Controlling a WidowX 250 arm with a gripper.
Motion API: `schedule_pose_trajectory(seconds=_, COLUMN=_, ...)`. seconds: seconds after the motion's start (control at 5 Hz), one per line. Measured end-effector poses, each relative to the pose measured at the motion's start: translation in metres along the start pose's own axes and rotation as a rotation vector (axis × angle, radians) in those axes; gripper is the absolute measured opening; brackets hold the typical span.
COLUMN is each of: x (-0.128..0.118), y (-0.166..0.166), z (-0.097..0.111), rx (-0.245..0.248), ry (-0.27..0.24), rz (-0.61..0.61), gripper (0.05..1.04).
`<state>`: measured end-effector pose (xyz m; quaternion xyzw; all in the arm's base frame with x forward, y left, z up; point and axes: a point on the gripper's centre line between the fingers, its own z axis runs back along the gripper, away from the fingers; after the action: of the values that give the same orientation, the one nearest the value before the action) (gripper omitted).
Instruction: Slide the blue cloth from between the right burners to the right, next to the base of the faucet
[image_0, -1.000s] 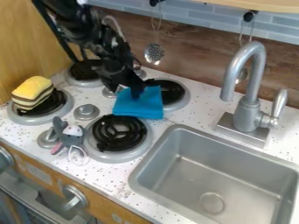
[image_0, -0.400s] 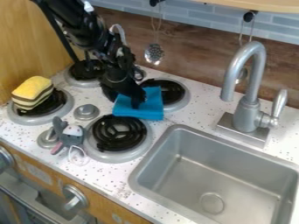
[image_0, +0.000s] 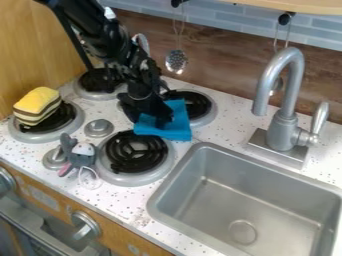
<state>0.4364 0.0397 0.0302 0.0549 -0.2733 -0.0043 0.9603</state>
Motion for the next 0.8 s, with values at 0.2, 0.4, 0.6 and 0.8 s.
schedule_pose_trajectory(seconds=0.2, x=-0.003, y=-0.014, z=-0.005, rx=-0.007, ry=0.005, rz=-0.009, gripper=1.007)
schedule_pose_trajectory(seconds=0.4, x=-0.003, y=-0.024, z=-0.009, rx=0.001, ry=0.007, rz=-0.025, gripper=1.006)
schedule_pose_trajectory(seconds=0.6, x=-0.001, y=-0.031, z=-0.009, rx=-0.006, ry=0.001, rz=-0.026, gripper=1.005)
schedule_pose_trajectory(seconds=0.8, x=0.004, y=-0.05, z=-0.01, rx=-0.029, ry=-0.014, rz=-0.048, gripper=1.006)
